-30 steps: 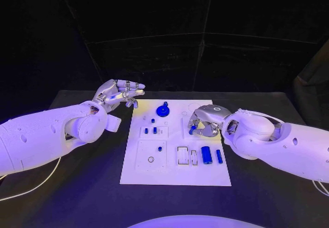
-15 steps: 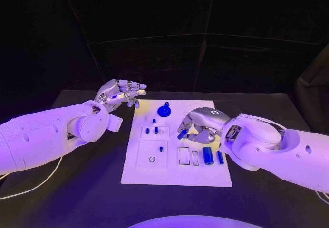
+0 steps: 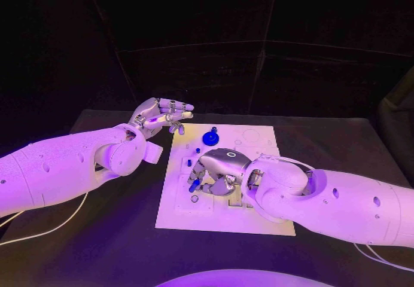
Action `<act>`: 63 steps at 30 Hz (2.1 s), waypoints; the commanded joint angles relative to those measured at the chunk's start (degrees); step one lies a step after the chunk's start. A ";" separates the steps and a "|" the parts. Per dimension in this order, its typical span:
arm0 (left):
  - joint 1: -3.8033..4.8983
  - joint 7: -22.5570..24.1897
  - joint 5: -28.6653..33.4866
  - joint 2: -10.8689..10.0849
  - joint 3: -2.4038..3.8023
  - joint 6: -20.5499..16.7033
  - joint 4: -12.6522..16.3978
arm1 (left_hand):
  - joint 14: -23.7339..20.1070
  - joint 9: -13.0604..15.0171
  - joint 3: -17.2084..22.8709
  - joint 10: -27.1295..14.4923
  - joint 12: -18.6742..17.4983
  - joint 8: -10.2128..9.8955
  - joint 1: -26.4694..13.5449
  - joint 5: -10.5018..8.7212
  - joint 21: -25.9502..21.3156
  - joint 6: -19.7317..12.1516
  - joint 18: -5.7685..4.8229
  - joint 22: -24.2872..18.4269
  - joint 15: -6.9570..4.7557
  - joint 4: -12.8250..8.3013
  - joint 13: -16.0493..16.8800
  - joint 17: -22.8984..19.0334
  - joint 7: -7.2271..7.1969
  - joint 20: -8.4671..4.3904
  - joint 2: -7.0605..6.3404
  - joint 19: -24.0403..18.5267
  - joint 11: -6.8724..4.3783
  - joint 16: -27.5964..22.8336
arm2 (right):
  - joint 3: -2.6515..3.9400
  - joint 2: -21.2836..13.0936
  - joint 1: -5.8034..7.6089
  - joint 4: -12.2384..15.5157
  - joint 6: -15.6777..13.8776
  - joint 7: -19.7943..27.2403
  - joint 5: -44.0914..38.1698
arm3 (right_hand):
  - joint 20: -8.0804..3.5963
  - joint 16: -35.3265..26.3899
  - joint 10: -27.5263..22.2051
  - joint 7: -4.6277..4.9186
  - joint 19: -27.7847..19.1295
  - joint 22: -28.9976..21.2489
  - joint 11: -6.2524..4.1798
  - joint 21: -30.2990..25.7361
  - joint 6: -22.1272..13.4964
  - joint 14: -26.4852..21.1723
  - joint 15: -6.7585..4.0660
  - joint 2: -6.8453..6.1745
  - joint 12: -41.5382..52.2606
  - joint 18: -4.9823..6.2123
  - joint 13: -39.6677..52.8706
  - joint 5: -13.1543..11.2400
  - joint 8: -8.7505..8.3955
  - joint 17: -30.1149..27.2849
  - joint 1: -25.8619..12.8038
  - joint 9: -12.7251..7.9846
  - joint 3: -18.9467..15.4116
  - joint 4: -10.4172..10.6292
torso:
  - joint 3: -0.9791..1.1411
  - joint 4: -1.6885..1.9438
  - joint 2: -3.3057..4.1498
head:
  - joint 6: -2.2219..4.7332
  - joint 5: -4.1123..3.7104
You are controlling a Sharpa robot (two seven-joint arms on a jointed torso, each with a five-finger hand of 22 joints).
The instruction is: Assemble the parts on the task board
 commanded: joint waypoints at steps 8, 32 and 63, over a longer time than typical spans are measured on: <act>0.11 0.12 0.23 0.11 0.05 0.65 0.18 | -0.41 -0.08 -0.12 -0.39 0.26 0.16 -0.03 -0.15 -0.39 -0.08 0.75 -0.16 0.07 -0.26 0.14 -0.22 0.19 0.04 0.44 -0.38 -0.06 -0.31 | -0.12 2.52 -1.33 -2.85 5.76 -0.56 -3.52 | 0.35 0.06 -0.07 0.53 -0.18 -0.21 0.51 0.17 0.06 0.74 0.15 -0.22 -0.32 -0.71 0.00 0.52 -0.35 -0.18 -0.77 0.08 0.47 -0.09 | 0.12 -0.02 0.00 | -0.42 0.62; 0.10 0.02 0.23 0.05 0.04 0.74 -0.08 | -0.41 -0.08 -0.12 -0.39 0.26 0.16 -0.03 -0.15 -0.39 -0.08 0.75 -0.16 0.07 -0.26 0.14 -0.22 0.19 0.04 0.44 -0.38 -0.06 -0.31 | -0.13 3.00 -1.62 -2.57 8.22 -3.77 -8.73 | 0.45 0.14 0.20 0.54 -0.22 -0.14 0.53 0.22 0.24 0.70 0.21 -0.57 -0.56 -0.71 0.07 0.32 -0.38 -0.14 -1.54 0.11 0.50 -0.06 | 0.07 -0.08 0.02 | -0.68 0.64; 0.11 -0.22 0.23 -0.04 0.04 0.95 -0.20 | -0.41 -0.08 -0.12 -0.39 0.26 0.16 -0.03 -0.15 -0.39 -0.08 0.75 -0.16 0.07 -0.26 0.14 -0.22 0.19 0.04 0.44 -0.38 -0.06 -0.31 | -0.36 4.25 -1.65 -2.40 4.33 -3.24 -10.66 | 2.52 -5.65 -13.53 1.48 -7.78 -10.43 3.08 -6.76 -11.24 -2.69 2.44 -5.71 -2.10 1.44 -0.07 3.60 -1.61 -8.87 -6.70 -0.32 -6.48 0.87 | 0.07 -0.07 0.01 | -0.83 0.56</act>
